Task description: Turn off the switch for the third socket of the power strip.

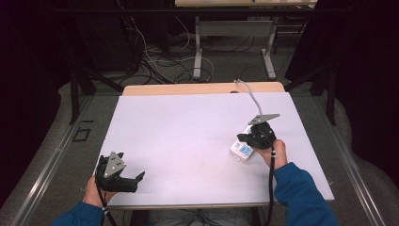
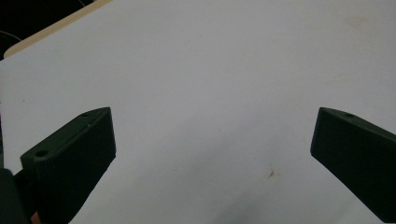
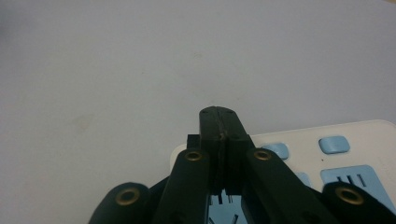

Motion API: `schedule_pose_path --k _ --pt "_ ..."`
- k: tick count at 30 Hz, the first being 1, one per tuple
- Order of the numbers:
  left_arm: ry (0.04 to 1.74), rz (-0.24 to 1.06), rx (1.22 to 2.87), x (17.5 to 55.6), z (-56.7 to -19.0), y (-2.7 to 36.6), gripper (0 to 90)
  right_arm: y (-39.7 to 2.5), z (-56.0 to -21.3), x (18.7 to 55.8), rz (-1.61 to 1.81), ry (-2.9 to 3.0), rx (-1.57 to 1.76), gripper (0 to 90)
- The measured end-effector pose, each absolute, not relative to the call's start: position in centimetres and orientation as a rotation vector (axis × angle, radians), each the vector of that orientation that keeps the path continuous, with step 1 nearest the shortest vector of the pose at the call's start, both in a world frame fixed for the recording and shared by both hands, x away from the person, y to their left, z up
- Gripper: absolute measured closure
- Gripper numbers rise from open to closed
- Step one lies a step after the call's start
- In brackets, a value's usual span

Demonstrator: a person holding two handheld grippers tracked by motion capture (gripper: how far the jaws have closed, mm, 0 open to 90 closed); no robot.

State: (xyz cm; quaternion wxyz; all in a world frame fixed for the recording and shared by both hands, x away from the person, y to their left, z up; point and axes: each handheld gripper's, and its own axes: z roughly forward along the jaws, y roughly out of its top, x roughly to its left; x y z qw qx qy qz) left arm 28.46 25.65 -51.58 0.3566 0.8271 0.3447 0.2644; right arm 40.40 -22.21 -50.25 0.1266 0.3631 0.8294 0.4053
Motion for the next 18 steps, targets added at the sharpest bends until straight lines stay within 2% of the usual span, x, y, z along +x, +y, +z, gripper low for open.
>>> schedule_pose_path --k 18 --pt "0.895 0.681 2.131 28.5 -51.6 25.7 0.0 -20.9 -51.7 40.6 1.03 2.47 1.042 90.0"
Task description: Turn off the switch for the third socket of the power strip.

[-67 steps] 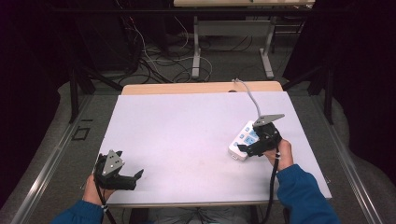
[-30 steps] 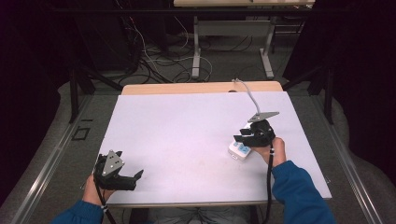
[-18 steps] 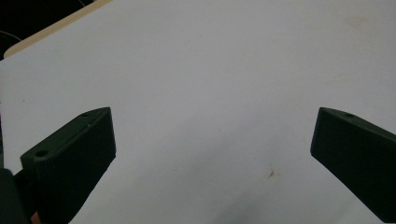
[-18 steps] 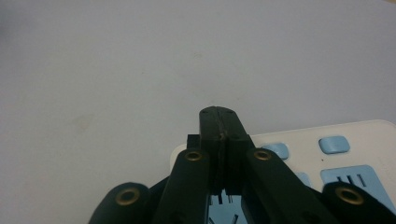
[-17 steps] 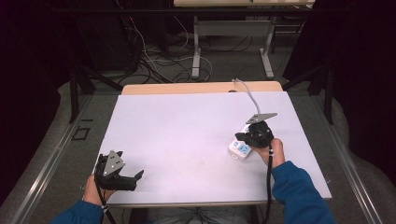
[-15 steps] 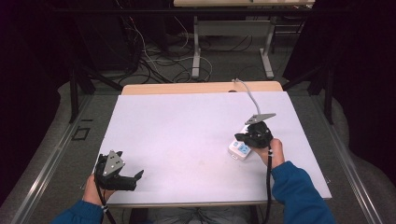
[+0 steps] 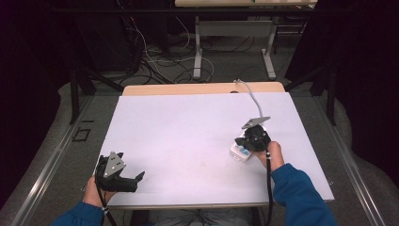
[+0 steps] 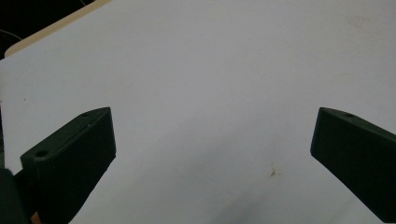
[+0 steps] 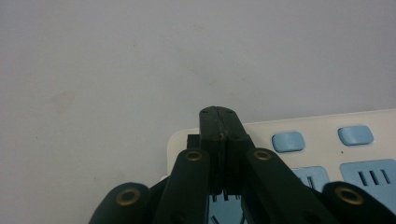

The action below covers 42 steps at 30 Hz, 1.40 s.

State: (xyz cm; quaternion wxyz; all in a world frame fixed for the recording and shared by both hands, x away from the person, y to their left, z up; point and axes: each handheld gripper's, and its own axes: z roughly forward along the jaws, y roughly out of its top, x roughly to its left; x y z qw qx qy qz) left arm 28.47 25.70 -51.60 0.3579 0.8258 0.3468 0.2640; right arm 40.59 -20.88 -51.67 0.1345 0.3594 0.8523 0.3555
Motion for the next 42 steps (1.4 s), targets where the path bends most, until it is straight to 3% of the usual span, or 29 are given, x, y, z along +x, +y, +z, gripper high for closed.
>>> schedule_pose_path --k 42 --pt "0.896 0.677 2.135 28.43 -51.64 25.67 0.0 -20.57 -52.66 40.92 0.985 2.473 1.06 90.0"
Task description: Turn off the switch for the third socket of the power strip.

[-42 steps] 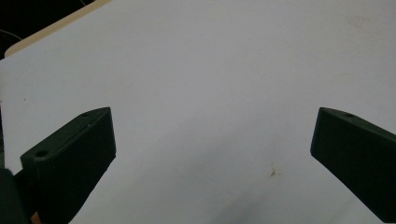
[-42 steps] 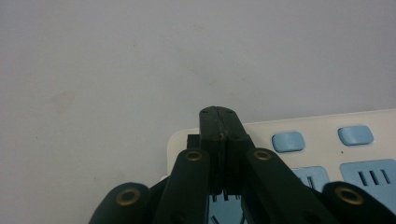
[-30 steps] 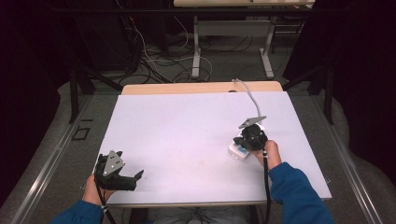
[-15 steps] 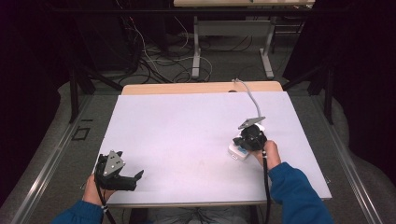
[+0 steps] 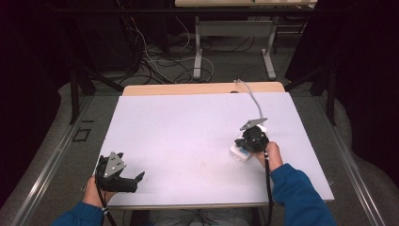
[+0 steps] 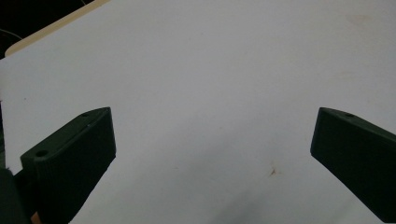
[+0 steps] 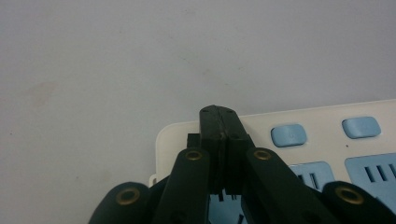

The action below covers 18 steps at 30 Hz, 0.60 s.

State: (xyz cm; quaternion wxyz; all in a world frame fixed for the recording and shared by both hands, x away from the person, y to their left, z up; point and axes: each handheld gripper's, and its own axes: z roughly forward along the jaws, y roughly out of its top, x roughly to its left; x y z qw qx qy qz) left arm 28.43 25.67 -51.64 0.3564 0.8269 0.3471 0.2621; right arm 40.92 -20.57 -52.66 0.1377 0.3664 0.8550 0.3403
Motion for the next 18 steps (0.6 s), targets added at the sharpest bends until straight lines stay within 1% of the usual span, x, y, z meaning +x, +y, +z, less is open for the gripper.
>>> schedule_pose_path --k 18 --pt "0.894 0.689 2.137 28.43 -51.63 25.7 0.0 -20.61 -52.62 40.85 0.977 2.473 1.074 90.0"
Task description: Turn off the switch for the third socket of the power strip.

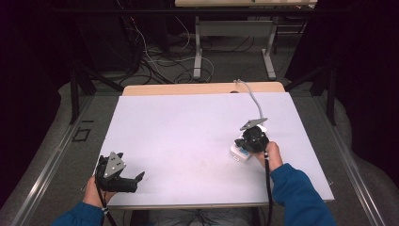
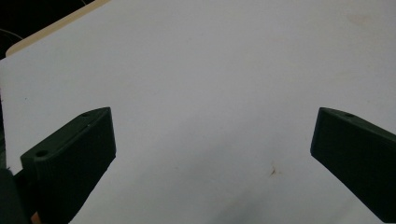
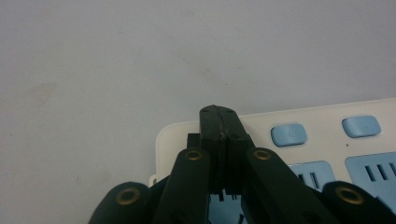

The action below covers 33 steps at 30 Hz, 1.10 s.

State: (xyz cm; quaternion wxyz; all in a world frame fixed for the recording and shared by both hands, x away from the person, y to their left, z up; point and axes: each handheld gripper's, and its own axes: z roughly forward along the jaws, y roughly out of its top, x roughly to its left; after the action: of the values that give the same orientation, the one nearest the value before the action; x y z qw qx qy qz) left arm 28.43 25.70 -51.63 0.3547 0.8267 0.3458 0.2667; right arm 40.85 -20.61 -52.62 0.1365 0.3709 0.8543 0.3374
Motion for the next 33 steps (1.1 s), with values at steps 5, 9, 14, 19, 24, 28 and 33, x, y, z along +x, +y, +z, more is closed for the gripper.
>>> schedule_pose_path --k 5,9,14,19,24,28,33 --pt "0.894 0.692 2.133 28.43 -51.66 25.69 0.0 -20.61 -52.54 40.81 0.962 2.483 1.077 90.0" --pt "0.893 0.693 2.133 28.43 -51.65 25.69 0.0 -20.56 -52.67 40.83 0.981 2.464 1.074 90.0" --pt "0.894 0.693 2.133 28.43 -51.66 25.68 0.0 -20.56 -52.68 40.83 0.982 2.463 1.075 90.0" --pt "0.894 0.693 2.133 28.43 -51.66 25.69 0.0 -20.55 -52.58 40.8 0.967 2.475 1.082 90.0" --pt "0.894 0.686 2.133 28.43 -51.68 25.68 0.0 -20.51 -52.77 40.82 1.001 2.459 1.072 90.0" --pt "0.896 0.684 2.132 28.43 -51.69 25.67 0.0 -20.56 -52.71 40.81 0.988 2.469 1.08 90.0" --pt "0.895 0.686 2.134 28.43 -51.68 25.67 0.0 -20.61 -52.71 40.82 0.988 2.464 1.073 90.0"
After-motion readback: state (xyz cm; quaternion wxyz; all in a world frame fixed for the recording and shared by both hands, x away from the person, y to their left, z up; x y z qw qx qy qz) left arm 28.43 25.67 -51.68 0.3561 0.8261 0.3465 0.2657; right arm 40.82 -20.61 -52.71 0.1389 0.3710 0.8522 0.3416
